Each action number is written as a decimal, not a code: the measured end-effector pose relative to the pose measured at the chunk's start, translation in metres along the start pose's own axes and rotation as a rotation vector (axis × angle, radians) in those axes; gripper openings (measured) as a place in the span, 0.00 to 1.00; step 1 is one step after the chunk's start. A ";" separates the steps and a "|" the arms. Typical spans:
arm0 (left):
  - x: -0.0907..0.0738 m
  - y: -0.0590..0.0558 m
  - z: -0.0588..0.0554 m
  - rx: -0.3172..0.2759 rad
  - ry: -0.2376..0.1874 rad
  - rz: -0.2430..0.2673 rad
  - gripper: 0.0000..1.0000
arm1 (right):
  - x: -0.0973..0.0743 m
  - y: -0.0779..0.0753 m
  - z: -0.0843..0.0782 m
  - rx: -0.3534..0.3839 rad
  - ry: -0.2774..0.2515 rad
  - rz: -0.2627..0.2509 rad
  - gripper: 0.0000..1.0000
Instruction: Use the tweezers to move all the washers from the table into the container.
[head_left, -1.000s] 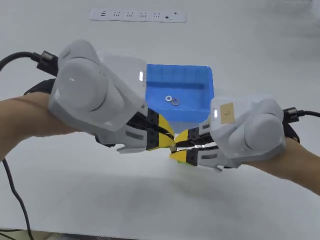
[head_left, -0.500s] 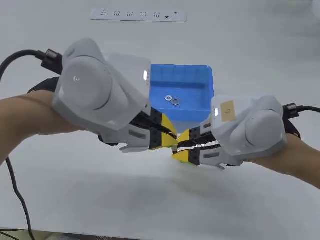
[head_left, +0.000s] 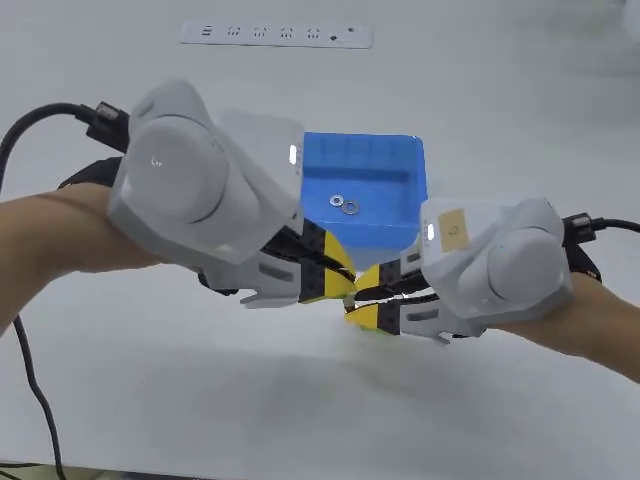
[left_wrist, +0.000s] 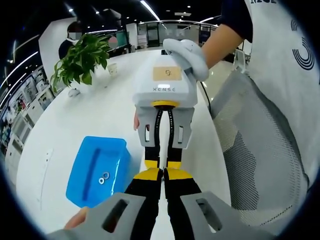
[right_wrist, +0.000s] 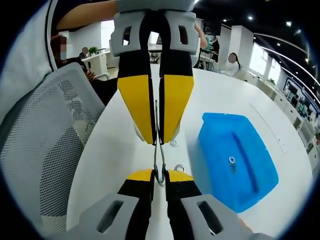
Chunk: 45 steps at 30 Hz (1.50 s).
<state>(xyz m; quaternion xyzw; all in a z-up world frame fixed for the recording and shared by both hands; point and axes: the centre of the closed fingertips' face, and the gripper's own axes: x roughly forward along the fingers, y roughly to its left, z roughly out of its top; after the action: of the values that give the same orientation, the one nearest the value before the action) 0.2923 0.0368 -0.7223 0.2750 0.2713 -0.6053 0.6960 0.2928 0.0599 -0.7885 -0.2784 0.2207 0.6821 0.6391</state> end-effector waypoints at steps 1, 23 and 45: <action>0.000 0.000 0.000 0.001 0.004 -0.001 0.06 | 0.000 0.001 0.000 0.000 0.004 0.003 0.10; -0.046 0.017 0.027 0.053 -0.011 0.058 0.06 | -0.026 -0.021 0.047 -0.050 -0.063 -0.067 0.10; -0.065 0.080 0.041 0.145 -0.011 0.112 0.06 | -0.041 -0.087 0.074 -0.117 -0.082 -0.156 0.10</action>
<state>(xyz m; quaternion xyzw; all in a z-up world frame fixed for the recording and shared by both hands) 0.3659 0.0620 -0.6431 0.3362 0.2070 -0.5852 0.7083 0.3733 0.0847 -0.7012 -0.3033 0.1319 0.6529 0.6814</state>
